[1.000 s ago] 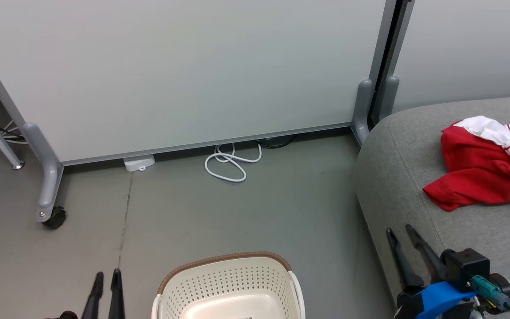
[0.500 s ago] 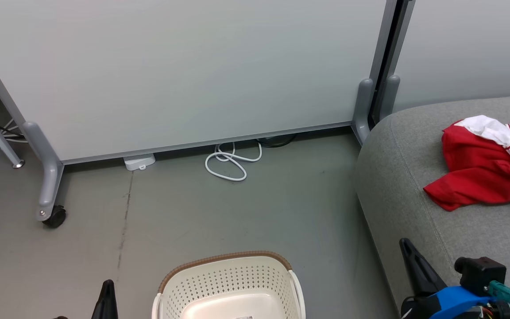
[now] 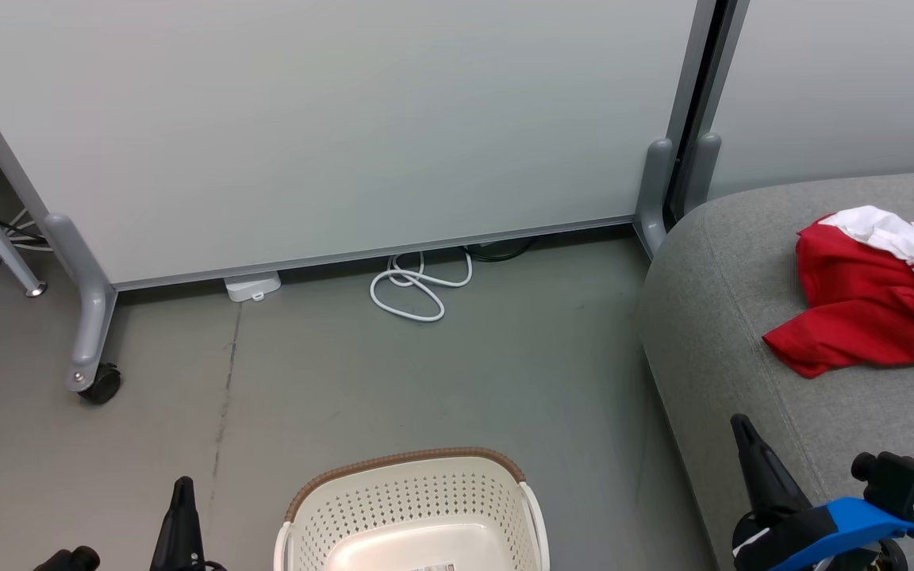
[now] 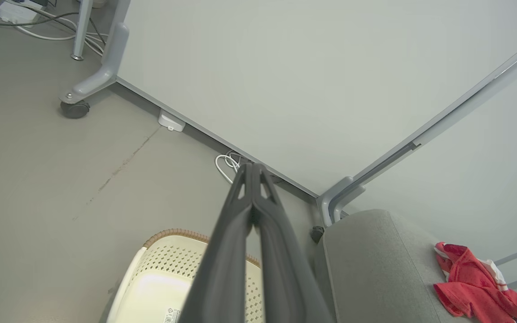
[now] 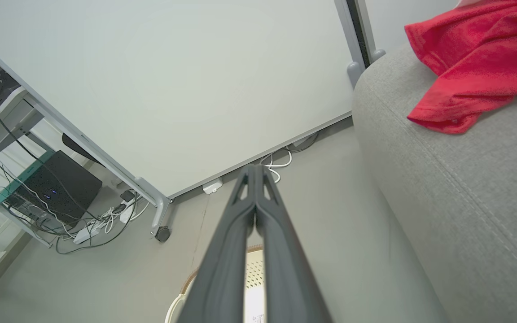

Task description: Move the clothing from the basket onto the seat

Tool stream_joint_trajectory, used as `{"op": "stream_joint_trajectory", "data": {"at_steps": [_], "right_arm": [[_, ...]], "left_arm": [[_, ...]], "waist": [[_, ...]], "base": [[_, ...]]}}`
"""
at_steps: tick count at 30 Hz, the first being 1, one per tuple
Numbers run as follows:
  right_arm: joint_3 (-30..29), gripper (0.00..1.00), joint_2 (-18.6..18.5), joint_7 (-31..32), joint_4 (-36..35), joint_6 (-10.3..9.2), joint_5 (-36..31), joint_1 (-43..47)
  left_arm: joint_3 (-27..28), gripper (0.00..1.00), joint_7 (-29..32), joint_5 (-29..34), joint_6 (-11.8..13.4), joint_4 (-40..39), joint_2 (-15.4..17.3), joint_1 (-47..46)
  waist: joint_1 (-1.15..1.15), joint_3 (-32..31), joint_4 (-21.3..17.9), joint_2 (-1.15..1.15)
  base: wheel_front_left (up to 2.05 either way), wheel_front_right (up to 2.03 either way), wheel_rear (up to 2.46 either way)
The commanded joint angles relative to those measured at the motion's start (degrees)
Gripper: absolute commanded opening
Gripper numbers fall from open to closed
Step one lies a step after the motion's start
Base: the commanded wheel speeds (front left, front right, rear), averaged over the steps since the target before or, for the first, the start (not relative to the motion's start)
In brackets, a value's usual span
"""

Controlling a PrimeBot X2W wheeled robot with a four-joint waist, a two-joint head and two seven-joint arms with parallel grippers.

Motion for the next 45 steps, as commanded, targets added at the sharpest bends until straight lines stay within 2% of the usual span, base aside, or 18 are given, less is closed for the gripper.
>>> {"op": "stream_joint_trajectory", "data": {"at_steps": [1,22,45], "right_arm": [[-0.36,0.0,-0.06,0.3,-0.56,0.01,2.34,-1.83],[-1.96,0.0,-0.07,1.99,0.52,0.02,19.71,-3.47],[-3.34,0.0,-0.07,3.49,1.51,0.02,34.97,-4.84]], "left_arm": [[0.59,0.0,0.43,-1.87,-0.26,-0.93,0.15,-1.84],[2.39,0.0,4.65,-16.07,-0.67,-1.27,-0.54,-5.06],[4.0,0.0,8.43,-28.62,-1.06,-1.53,-1.14,-7.91]], "waist": [[0.0,0.02,0.03,0.0],[0.0,0.36,0.42,0.0],[-0.01,0.74,0.85,0.0]], "base": [[0.0,0.0,0.0],[0.0,0.0,0.0],[0.0,0.0,0.0]]}}
